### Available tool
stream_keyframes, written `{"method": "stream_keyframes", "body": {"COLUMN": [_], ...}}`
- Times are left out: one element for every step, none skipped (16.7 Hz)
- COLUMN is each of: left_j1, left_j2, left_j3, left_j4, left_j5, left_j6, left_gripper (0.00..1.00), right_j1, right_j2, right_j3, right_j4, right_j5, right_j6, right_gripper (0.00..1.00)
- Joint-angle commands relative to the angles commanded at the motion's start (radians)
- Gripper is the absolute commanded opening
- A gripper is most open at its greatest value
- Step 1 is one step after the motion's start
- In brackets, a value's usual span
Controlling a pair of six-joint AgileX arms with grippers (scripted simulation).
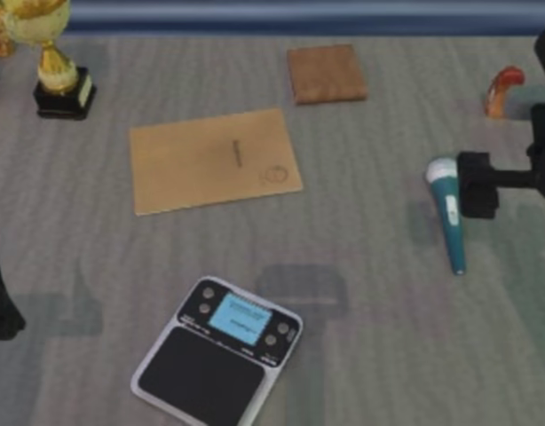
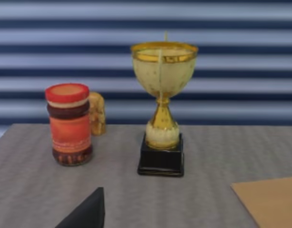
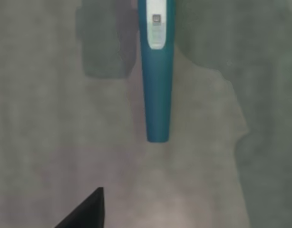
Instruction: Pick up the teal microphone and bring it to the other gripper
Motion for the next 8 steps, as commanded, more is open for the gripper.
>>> {"method": "stream_keyframes", "body": {"left_j1": [0.000, 0.000, 0.000, 0.000, 0.000, 0.000, 0.000, 0.000], "left_j2": [0.000, 0.000, 0.000, 0.000, 0.000, 0.000, 0.000, 0.000], "left_j3": [0.000, 0.000, 0.000, 0.000, 0.000, 0.000, 0.000, 0.000], "left_j4": [0.000, 0.000, 0.000, 0.000, 0.000, 0.000, 0.000, 0.000], "left_j5": [0.000, 0.000, 0.000, 0.000, 0.000, 0.000, 0.000, 0.000], "left_j6": [0.000, 0.000, 0.000, 0.000, 0.000, 0.000, 0.000, 0.000], "left_gripper": [1.00, 1.00, 1.00, 1.00, 1.00, 1.00, 1.00, 1.00], "right_j1": [0.014, 0.026, 0.038, 0.048, 0.056, 0.062, 0.066, 0.068], "right_j2": [0.070, 0.131, 0.186, 0.234, 0.273, 0.305, 0.326, 0.336], "right_j3": [0.056, 0.108, 0.155, 0.196, 0.231, 0.259, 0.277, 0.287], "right_j4": [-0.036, -0.068, -0.095, -0.118, -0.137, -0.151, -0.160, -0.165], "right_j5": [0.001, 0.001, 0.002, 0.002, 0.002, 0.002, 0.002, 0.002], "right_j6": [0.015, 0.028, 0.040, 0.051, 0.059, 0.066, 0.070, 0.072], "right_gripper": [1.00, 1.00, 1.00, 1.00, 1.00, 1.00, 1.00, 1.00]}}
